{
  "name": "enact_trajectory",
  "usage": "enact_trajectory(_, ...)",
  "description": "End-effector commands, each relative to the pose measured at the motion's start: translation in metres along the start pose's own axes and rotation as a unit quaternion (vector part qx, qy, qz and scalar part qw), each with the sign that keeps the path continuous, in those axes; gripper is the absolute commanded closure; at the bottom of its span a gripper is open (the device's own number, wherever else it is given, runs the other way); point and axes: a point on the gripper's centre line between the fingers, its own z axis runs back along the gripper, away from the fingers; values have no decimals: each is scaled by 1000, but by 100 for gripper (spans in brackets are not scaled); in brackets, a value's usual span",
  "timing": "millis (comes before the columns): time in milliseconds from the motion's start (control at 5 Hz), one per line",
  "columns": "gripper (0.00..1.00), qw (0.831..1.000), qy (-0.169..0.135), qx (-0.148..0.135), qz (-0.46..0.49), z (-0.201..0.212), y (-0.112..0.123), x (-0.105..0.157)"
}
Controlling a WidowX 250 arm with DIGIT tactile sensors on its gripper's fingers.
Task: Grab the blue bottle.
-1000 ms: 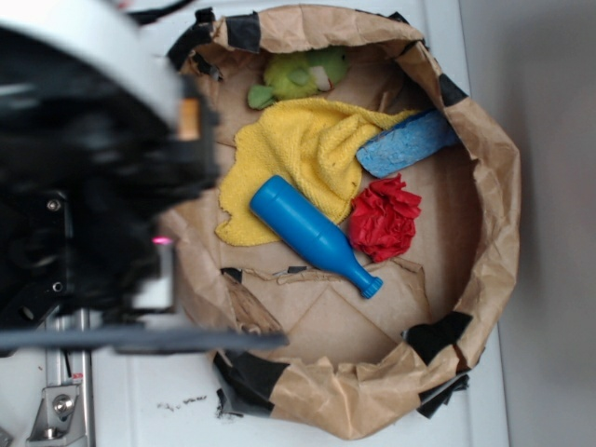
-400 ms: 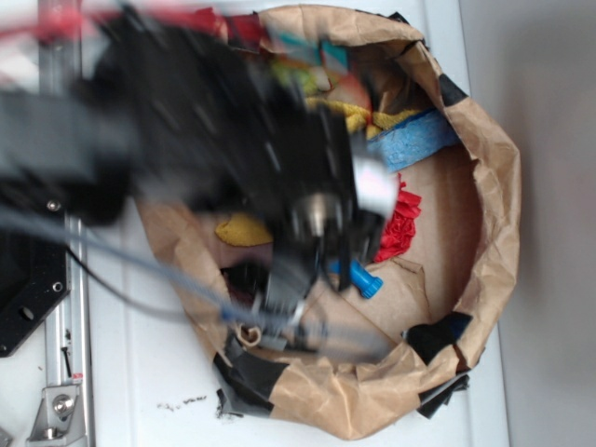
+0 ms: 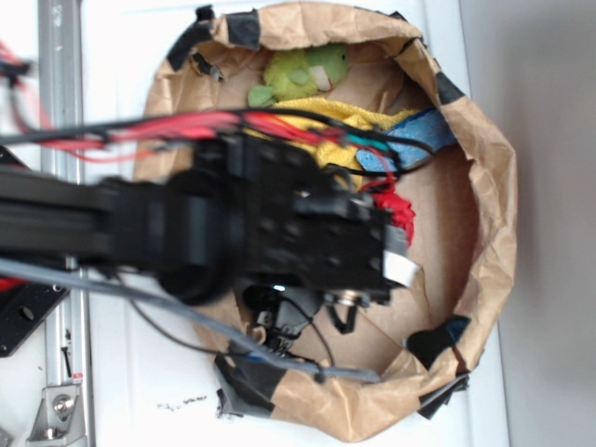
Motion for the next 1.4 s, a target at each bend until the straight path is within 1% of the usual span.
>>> enact_trajectory(0,100,1000,-19,4,-5,18,9,6)
enact_trajectory(200,100,998,-31,26,40,67,11,-2)
enact_trajectory(400,100,997,-44,31,50,117,18,-6)
enact_trajectory(600,100,983,-54,24,174,166,40,-24)
enact_trajectory(800,100,949,-110,-12,294,199,33,-40)
enact_trajectory(1000,100,947,-128,-19,293,197,32,-42)
enact_trajectory(1200,100,948,-124,-16,294,191,27,-44)
